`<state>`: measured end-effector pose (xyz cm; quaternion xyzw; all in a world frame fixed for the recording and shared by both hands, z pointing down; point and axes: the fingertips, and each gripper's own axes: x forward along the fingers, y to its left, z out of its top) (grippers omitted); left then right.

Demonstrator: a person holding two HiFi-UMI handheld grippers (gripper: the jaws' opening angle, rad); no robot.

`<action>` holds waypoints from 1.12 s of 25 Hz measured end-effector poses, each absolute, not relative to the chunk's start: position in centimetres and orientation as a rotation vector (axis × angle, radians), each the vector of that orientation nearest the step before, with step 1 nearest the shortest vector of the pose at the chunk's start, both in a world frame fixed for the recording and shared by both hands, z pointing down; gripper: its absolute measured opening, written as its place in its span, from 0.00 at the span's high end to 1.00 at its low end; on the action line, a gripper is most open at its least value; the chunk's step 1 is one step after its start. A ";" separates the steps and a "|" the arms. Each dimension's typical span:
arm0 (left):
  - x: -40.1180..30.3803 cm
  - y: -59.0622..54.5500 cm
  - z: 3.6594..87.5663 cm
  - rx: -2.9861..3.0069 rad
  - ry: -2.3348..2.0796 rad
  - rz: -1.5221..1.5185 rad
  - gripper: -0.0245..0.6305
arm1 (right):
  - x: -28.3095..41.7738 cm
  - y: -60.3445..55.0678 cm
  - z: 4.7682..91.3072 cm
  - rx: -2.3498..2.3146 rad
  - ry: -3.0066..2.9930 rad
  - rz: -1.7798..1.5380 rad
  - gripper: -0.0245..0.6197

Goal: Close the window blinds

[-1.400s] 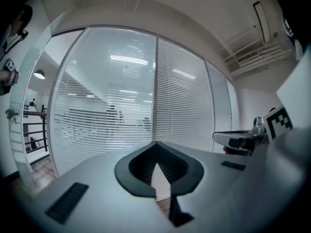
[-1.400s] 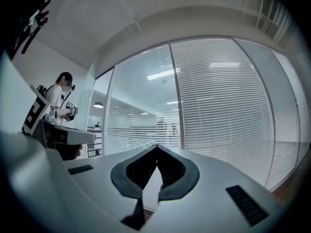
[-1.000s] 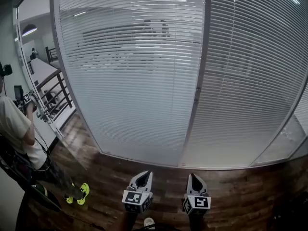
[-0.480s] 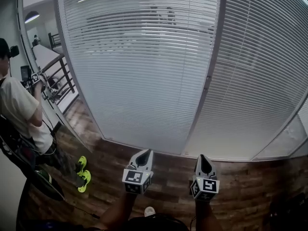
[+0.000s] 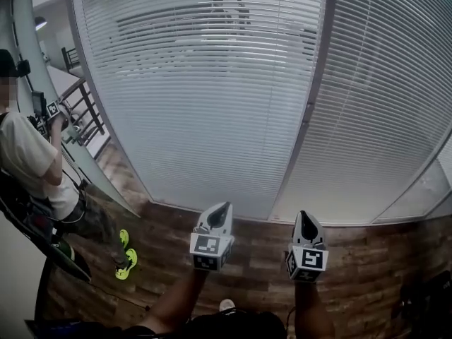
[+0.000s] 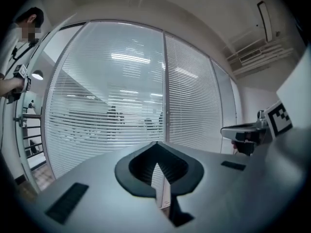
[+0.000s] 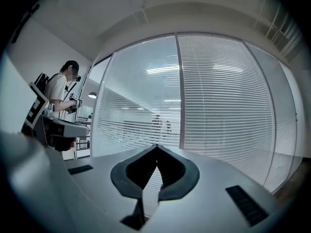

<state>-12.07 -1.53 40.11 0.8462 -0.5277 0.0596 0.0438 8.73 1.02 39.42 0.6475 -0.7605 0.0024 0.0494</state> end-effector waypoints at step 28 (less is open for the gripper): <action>-8.5 -11.5 45.8 2.592 -1.595 0.100 0.96 | 10.0 -8.9 42.6 1.971 -2.306 -0.073 0.96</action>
